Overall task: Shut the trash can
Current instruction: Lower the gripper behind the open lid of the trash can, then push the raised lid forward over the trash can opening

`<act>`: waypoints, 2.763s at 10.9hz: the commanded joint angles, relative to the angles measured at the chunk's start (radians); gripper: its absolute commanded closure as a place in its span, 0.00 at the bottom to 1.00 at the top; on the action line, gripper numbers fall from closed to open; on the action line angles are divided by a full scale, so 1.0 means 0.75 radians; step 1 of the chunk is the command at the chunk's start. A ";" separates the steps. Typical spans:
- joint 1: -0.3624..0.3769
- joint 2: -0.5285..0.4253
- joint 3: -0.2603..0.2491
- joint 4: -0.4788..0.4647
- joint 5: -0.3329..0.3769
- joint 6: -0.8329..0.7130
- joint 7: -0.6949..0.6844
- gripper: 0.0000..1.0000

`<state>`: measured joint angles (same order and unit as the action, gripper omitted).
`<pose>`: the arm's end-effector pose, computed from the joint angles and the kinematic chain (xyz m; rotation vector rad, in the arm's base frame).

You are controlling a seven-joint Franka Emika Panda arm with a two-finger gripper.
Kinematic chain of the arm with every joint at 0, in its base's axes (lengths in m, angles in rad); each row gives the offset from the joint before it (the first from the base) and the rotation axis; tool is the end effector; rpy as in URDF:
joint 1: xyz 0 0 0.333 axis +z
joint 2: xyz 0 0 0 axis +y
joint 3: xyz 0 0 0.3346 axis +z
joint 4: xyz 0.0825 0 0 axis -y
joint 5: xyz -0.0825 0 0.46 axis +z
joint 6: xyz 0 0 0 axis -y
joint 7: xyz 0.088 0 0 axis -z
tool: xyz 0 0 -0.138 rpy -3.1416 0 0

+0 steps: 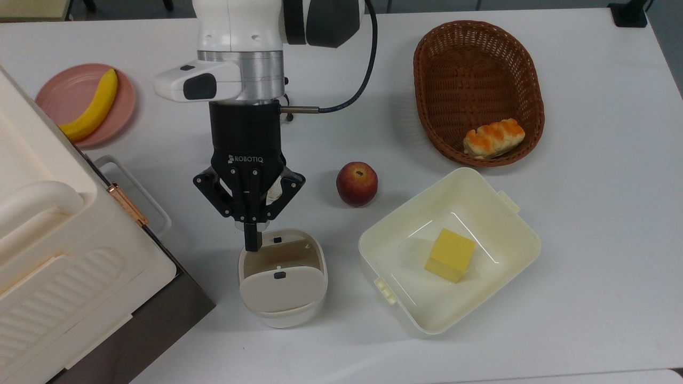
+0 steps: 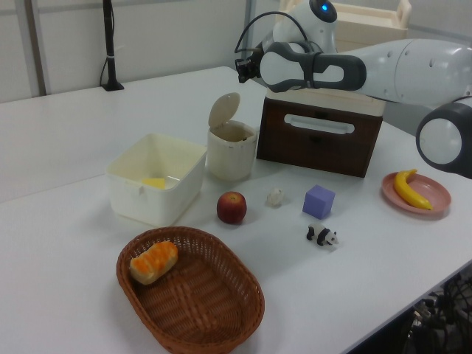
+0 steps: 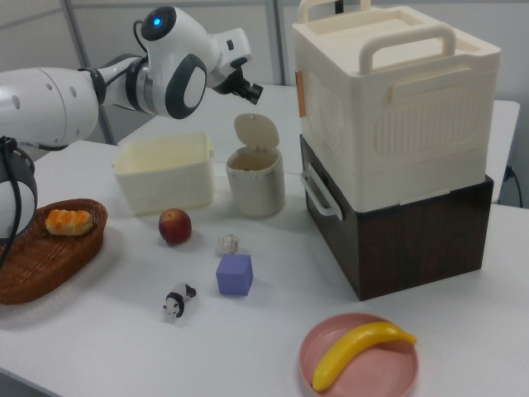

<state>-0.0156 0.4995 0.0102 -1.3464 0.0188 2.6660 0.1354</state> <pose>0.8587 -0.0069 0.5119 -2.8096 0.2212 -1.2207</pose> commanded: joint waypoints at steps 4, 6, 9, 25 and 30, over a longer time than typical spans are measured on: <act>0.033 0.042 -0.028 0.028 -0.005 0.061 -0.021 1.00; 0.033 0.060 -0.028 0.054 -0.005 0.094 -0.019 1.00; 0.059 0.093 -0.054 0.098 -0.005 0.096 -0.019 1.00; 0.105 0.154 -0.091 0.087 -0.009 0.098 -0.045 1.00; 0.105 0.126 -0.089 0.092 -0.007 0.098 -0.043 1.00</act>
<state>0.0464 0.5977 -0.0363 -1.2810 0.0173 2.7238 0.1199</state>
